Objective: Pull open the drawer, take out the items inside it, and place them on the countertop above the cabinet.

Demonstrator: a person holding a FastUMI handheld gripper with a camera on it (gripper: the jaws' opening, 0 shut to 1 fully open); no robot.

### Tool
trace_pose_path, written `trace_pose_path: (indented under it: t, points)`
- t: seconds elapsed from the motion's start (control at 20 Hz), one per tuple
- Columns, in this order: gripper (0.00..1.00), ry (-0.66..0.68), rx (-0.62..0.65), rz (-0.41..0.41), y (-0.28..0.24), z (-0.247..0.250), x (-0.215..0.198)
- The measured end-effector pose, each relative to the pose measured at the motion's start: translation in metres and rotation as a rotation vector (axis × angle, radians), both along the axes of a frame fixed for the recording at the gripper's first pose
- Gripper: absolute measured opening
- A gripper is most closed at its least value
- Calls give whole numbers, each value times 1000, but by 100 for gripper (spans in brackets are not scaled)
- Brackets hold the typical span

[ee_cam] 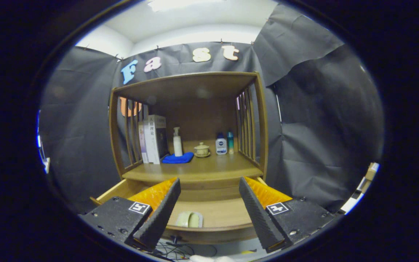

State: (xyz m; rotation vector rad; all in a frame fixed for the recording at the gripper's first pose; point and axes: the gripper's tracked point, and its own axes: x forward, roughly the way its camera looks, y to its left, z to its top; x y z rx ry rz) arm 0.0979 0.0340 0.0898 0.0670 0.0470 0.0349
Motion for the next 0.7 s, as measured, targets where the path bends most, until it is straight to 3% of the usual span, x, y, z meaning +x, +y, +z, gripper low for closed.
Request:
trace_pose_path:
  t: [0.3,0.7]
  points:
    - [99,198,-29,69,33,26,70]
    - [95,682,-150,111,72,-72,124]
